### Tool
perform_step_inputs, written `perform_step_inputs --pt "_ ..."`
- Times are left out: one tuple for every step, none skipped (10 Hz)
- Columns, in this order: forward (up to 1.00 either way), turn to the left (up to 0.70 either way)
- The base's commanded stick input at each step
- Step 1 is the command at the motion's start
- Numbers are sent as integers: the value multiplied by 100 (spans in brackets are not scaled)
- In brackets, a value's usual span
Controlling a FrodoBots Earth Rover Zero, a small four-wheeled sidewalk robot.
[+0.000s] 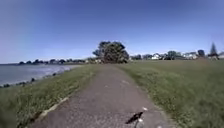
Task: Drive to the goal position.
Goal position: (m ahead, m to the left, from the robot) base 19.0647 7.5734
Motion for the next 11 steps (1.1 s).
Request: perform_step_inputs --pt "70 0" --pt "70 0" --pt "70 0" --pt "70 0" --pt "70 0" --pt "70 0" --pt "70 0" --pt "70 0" --pt "70 0" --pt "70 0" --pt "70 0"
